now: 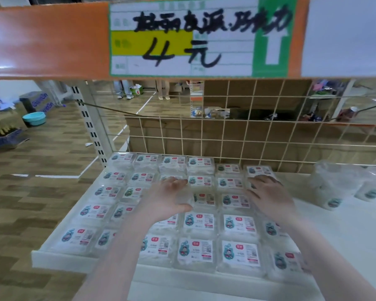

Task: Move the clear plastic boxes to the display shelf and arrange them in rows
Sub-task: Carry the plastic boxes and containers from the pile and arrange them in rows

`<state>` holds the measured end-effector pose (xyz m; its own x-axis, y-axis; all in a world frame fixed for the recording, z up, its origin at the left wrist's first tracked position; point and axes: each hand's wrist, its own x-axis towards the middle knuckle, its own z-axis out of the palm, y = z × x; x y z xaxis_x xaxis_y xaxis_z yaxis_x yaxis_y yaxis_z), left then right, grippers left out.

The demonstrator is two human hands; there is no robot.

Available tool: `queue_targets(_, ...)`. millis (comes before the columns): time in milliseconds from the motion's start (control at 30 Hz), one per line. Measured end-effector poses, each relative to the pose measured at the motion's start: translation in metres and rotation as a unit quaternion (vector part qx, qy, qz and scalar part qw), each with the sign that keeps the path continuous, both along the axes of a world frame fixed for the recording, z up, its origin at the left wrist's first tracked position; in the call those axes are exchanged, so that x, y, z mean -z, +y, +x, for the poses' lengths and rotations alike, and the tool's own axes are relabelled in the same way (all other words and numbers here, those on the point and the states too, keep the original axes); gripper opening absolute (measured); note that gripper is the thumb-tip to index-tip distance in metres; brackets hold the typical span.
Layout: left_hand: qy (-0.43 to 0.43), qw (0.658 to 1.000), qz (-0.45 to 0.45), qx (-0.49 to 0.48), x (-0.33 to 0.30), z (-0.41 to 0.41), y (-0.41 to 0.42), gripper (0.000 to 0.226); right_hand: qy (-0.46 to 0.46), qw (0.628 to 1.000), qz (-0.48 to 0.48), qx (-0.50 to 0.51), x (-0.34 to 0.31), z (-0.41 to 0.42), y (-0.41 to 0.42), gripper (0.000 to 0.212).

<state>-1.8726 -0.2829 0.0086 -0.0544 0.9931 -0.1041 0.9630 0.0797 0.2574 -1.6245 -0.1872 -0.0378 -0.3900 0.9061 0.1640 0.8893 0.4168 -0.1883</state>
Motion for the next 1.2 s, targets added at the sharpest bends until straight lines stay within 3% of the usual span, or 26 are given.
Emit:
queue_targets(200, 0.012, 0.999, -0.005, 0.051, 0.0, 0.038, 0.015, 0.073, -0.02, 0.999, 0.0, 0.049, 0.003, 0.023, -0.012, 0.041)
queue_targets(467, 0.032, 0.994, -0.003, 0.1, 0.019, 0.067, 0.025, 0.076, 0.011, 0.999, 0.006, 0.04, 0.005, 0.033, -0.022, 0.039)
queue_targets(567, -0.003, 0.995, -0.002, 0.098, 0.02, 0.063, 0.025, 0.079, 0.023, 0.999, 0.008, 0.038, 0.006, 0.033, -0.022, 0.038)
queue_targets(733, -0.006, 0.991, -0.032, 0.131, 0.005, 0.065, 0.029, 0.046, 0.043, 0.998, 0.001, 0.045, 0.009, 0.033, -0.019, 0.037)
queue_targets(900, -0.185, 0.977, -0.061, 0.082, -0.01, 0.064, 0.035, 0.016, 0.054, 0.997, -0.018, 0.046, 0.011, 0.034, -0.017, 0.041)
queue_targets(1200, -0.205, 0.974, 0.003, 0.099, -0.007, 0.074, 0.054, 0.033, 0.062, 0.997, -0.021, 0.041, 0.01, 0.035, -0.017, 0.041)
